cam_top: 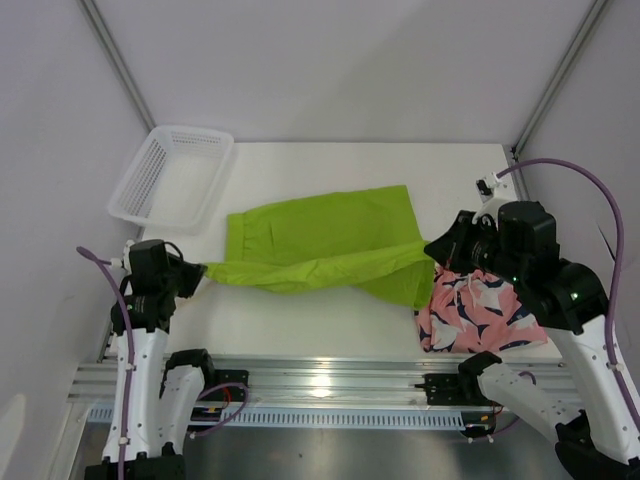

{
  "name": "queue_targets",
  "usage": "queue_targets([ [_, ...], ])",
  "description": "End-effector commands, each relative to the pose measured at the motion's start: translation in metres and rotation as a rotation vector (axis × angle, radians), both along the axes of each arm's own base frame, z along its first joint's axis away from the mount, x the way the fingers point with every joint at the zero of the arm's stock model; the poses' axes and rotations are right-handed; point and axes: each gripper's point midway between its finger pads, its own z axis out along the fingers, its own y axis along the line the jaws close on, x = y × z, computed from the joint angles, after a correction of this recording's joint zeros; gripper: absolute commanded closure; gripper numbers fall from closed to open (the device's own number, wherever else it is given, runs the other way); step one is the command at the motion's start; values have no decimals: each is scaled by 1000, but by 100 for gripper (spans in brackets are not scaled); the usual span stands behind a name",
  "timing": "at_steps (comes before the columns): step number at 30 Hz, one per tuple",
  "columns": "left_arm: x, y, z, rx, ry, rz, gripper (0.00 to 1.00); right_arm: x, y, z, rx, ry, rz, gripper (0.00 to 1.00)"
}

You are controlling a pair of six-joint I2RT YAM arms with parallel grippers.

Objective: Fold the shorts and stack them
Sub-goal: Fold the shorts

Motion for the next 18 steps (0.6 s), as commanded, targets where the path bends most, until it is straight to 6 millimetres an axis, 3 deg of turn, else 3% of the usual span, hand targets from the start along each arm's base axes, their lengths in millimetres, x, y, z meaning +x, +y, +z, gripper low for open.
queue_targets([
  [1, 15, 10, 25, 47, -62, 24, 98, 15, 5, 9, -24, -32, 15, 100],
  [3, 26, 11, 21, 34, -28, 32, 99, 34, 11, 5, -39, -12, 12, 100],
  [4, 32, 13, 29, 36, -39, 38, 100, 41, 11, 7, -42, -15, 6, 100],
  [6, 41, 21, 22, 45, 6, 80, 100, 60, 16, 10, -44, -13, 5, 100],
  [7, 47, 24, 32, 47, -12, 98, 100, 71, 11, 11, -47, -11, -18, 100],
  [8, 52, 28, 33, 46, -13, 126, 100, 80, 10, 23, -40, -41, -23, 100],
  [10, 67, 31, 39, 28, -40, 151, 100, 104, 13, 18, -40, -12, -25, 100],
  [11, 72, 31, 40, 2, -50, 166, 100, 114, 14, 29, -30, -35, -27, 100],
  [12, 77, 32, 42, -10, -60, 177, 100, 130, 19, 18, -41, 2, -23, 100],
  [14, 92, 31, 41, -55, -69, 196, 100, 149, 23, 23, -30, -5, -16, 100],
  [15, 99, 33, 33, -68, -42, 204, 100, 163, 28, 10, -32, 31, 0, 100],
  [17, 111, 34, 36, -97, -43, 220, 100, 184, 28, 15, -7, 14, -7, 100],
  [18, 116, 34, 33, -106, -28, 223, 100, 199, 31, 1, -6, 48, -6, 100],
])
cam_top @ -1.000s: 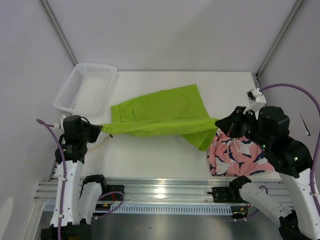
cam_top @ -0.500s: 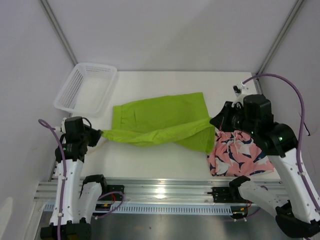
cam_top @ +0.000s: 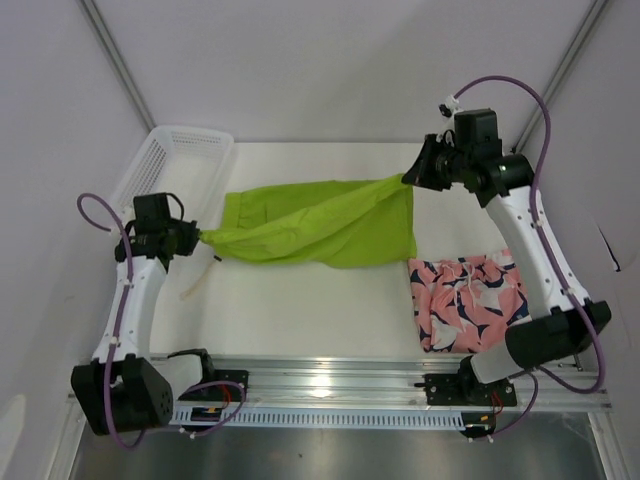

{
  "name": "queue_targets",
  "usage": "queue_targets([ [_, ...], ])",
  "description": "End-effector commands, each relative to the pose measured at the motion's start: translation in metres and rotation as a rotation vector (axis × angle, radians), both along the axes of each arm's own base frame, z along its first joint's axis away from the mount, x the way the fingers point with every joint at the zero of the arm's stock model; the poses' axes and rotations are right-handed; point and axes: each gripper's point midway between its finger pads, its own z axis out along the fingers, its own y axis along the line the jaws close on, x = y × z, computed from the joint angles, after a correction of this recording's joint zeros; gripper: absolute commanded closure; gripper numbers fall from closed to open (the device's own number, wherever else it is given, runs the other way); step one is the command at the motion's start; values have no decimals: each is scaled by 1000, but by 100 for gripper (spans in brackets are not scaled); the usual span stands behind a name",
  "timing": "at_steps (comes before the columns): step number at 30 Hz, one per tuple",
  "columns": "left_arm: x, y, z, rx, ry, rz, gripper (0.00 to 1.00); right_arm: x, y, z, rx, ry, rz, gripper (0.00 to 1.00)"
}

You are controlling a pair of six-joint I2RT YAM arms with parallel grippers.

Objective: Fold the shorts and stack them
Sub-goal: Fold the shorts

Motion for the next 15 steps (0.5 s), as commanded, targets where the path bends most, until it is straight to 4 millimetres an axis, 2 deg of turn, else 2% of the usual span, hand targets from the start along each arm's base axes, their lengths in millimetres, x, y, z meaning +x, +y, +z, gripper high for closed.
queue_targets([
  [1, 37, 8, 14, -52, -58, 63, 100, 42, 7, 13, 57, -69, 36, 100],
  [2, 46, 9, 20, -51, -68, 63, 100, 51, 6, 7, 66, -52, 22, 100],
  [3, 50, 11, 18, -54, -58, 71, 100, 66, 7, -5, 68, -23, 15, 100],
  [4, 58, 13, 4, -61, -18, 77, 100, 75, 7, -10, 74, -14, 10, 100],
  [5, 67, 14, 7, -62, -27, 77, 100, 83, 6, -15, 86, -1, 8, 100],
  [6, 73, 13, 3, -71, -13, 72, 100, 91, 6, -19, 99, 9, 0, 100],
  [7, 82, 14, -10, -78, 24, 73, 100, 104, 7, -37, 103, 37, -7, 100],
  [8, 87, 14, -18, -83, 46, 70, 100, 111, 6, -43, 110, 48, -14, 100],
  [10, 103, 15, -18, -88, 59, 55, 100, 126, 5, -54, 128, 58, -36, 100],
  [11, 109, 14, -37, -93, 109, 47, 100, 134, 6, -72, 130, 92, -42, 100],
  [12, 121, 15, -27, -85, 93, 39, 100, 140, 4, -78, 135, 100, -52, 100],
  [13, 126, 14, -31, -77, 108, 33, 100, 149, 2, -79, 141, 91, -65, 100],
  [14, 131, 14, -45, -73, 146, 31, 100, 157, 1, -94, 139, 115, -77, 100],
  [15, 140, 15, -41, -64, 137, 28, 100, 163, -4, -99, 134, 118, -99, 100],
])
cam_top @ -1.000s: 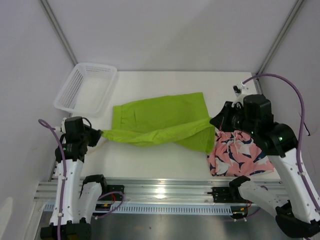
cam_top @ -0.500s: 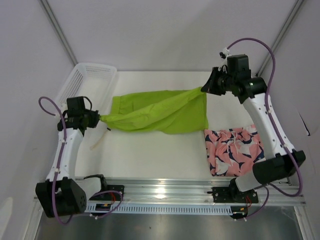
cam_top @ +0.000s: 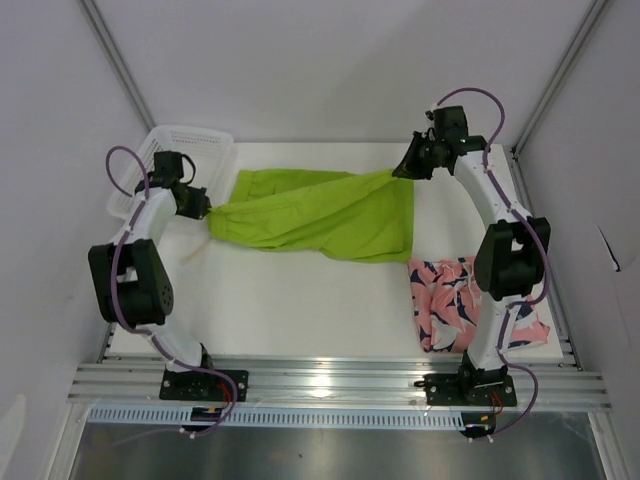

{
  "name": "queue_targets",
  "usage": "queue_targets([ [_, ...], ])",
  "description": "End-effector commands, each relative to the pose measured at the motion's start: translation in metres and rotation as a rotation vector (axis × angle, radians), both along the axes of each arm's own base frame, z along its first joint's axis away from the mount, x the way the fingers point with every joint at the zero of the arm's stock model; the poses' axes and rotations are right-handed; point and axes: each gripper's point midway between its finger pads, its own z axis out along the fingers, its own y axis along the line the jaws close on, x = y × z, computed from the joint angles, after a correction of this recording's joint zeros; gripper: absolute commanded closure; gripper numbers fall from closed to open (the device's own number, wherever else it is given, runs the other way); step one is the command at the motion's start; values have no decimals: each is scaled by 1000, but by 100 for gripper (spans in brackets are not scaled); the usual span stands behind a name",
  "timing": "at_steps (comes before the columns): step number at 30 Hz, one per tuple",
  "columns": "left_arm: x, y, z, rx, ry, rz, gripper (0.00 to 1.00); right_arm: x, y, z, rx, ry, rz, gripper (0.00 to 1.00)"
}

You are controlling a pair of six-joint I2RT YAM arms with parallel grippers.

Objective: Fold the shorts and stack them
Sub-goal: Fold the shorts

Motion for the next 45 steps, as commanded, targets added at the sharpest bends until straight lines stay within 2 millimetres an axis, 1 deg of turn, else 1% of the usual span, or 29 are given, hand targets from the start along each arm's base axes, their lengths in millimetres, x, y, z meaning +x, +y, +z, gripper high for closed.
queue_targets([
  [1, 32, 0, 18, 34, -45, -19, 100, 38, -3, 22, 53, -102, -52, 100],
  [2, 44, 0, 20, 40, -47, -29, 100, 46, -9, 14, 53, -98, -72, 100],
  [3, 45, -3, 13, 37, -30, -36, 100, 47, -12, 10, 56, -85, -88, 100],
  [7, 54, -7, 25, 53, -40, -54, 100, 50, -17, 11, 75, -118, -101, 100],
  [8, 53, -5, 25, 62, -43, -48, 100, 47, -18, 7, 71, -109, -101, 100],
  [10, 52, -4, 38, 72, -87, -39, 100, 43, -20, 14, 76, -126, -102, 100],
  [13, 62, -10, 58, 84, -192, -54, 100, 32, -26, 19, 69, -131, -128, 100],
  [14, 66, -10, 65, 97, -218, -56, 100, 29, -28, 15, 67, -119, -145, 100],
  [15, 70, -15, 73, 106, -237, -68, 100, 23, -30, 26, 72, -137, -154, 100],
  [17, 73, -17, 81, 108, -249, -83, 100, 15, -26, 33, 95, -157, -149, 100],
  [18, 72, -19, 80, 104, -243, -89, 100, 7, -24, 24, 102, -144, -152, 100],
  [19, 71, -19, 81, 101, -239, -91, 100, -3, -18, 39, 112, -181, -136, 100],
  [24, 60, -22, 84, 103, -266, -103, 100, -44, 3, 56, 103, -216, -76, 100],
  [27, 50, -20, 87, 121, -274, -103, 100, -77, 9, 75, 98, -255, -68, 100],
  [28, 47, -20, 87, 123, -270, -104, 100, -88, 11, 73, 91, -249, -62, 100],
  [29, 44, -19, 88, 128, -267, -108, 100, -105, 10, 90, 95, -289, -56, 100],
  [31, 34, -20, 89, 134, -251, -113, 100, -128, 16, 88, 88, -282, -38, 100],
  [32, 30, -19, 91, 143, -247, -114, 100, -146, 17, 100, 98, -310, -19, 100],
  [33, 24, -18, 102, 150, -262, -113, 100, -157, 22, 100, 89, -306, -5, 100],
  [34, 16, -15, 100, 164, -246, -115, 100, -168, 23, 100, 81, -303, 4, 100],
  [35, 10, -14, 103, 172, -243, -113, 100, -180, 22, 90, 66, -272, 13, 100],
  [36, 2, -9, 112, 181, -259, -106, 100, -194, 20, 99, 76, -298, 21, 100],
  [38, -16, -7, 104, 170, -232, -122, 100, -216, 17, 90, 57, -272, 26, 100],
  [39, -27, 1, 117, 173, -261, -105, 100, -229, 14, 100, 74, -305, 26, 100],
  [40, -36, 3, 121, 178, -268, -107, 100, -238, 14, 100, 75, -309, 33, 100],
  [41, -48, 6, 108, 176, -240, -103, 100, -248, 11, 96, 74, -291, 29, 100],
  [42, -55, 9, 112, 189, -253, -95, 100, -260, 7, 105, 90, -319, 24, 100],
  [43, -71, 9, 114, 206, -264, -95, 100, -270, 7, 105, 91, -314, 32, 100],
  [45, -84, 11, 121, 222, -292, -90, 100, -284, 6, 109, 116, -316, 33, 100],
])
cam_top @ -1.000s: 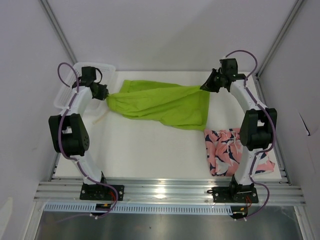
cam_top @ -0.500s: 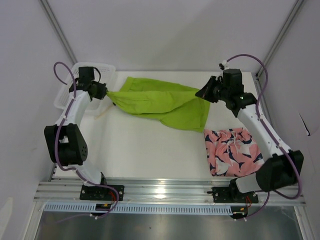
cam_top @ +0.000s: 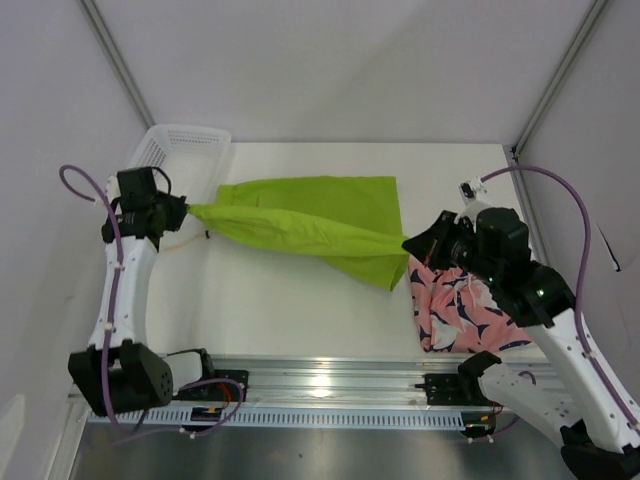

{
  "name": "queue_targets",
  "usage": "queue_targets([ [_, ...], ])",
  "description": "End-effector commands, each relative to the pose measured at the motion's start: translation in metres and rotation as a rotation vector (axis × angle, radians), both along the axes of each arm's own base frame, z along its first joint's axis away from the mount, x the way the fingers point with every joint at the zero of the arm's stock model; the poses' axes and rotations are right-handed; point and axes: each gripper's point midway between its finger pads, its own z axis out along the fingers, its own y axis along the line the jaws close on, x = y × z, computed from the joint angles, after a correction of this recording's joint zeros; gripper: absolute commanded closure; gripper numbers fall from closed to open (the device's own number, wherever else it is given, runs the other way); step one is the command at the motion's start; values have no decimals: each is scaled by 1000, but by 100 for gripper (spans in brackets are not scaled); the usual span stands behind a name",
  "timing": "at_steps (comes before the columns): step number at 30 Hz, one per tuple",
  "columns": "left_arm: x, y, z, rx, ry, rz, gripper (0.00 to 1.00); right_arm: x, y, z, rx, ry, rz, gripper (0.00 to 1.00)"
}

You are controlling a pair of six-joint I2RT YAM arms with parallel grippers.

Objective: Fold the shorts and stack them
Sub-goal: Fold the shorts

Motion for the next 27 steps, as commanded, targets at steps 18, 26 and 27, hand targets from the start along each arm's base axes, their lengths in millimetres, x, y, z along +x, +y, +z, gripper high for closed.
queue_targets([
  [18, -29, 12, -1, 16, 23, -18, 99, 33, -4, 25, -83, -7, -6, 100],
  [26, 6, 11, -27, -25, 104, -72, 100, 83, -6, 1, -64, 72, 9, 100],
  [27, 9, 13, -29, -26, 110, -69, 100, 90, -5, -3, -62, 78, 10, 100],
])
